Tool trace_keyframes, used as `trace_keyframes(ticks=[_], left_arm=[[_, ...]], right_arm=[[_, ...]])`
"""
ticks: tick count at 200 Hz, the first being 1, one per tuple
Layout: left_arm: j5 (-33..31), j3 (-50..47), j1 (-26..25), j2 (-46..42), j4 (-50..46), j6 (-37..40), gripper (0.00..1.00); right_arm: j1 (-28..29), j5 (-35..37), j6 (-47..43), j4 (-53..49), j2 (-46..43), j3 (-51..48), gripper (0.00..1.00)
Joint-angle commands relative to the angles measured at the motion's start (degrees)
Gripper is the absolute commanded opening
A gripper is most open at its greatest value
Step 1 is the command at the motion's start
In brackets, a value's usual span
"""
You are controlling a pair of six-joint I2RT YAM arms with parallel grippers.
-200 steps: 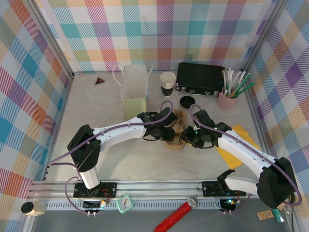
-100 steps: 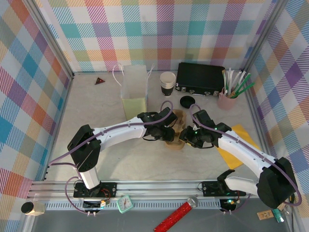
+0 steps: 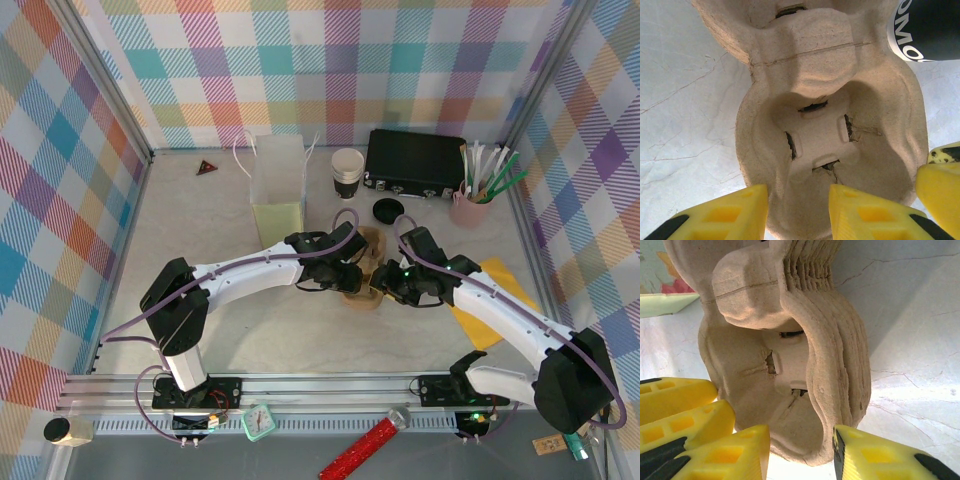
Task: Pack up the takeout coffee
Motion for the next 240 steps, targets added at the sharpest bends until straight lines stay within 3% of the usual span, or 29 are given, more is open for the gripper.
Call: trace_keyframes(ticks=[1, 52, 240], left_arm=[[0.8, 1.8, -0.6, 0.7, -1.3, 0.9, 0.37], [0.8, 1.8, -0.7, 0.9, -1.2, 0.9, 0.37], [1.2, 2.2, -1.1, 1.2, -1.1, 1.2, 0.37]], right_arm=[[0.2, -0.3, -0.2, -0.2, 0.1, 0.1, 0.39], [0.2, 3.0, -0.2, -4.1, 0.4, 0.4, 0.39], [0.2, -2.2, 0.5, 3.7, -1.5, -1.5, 0.39]])
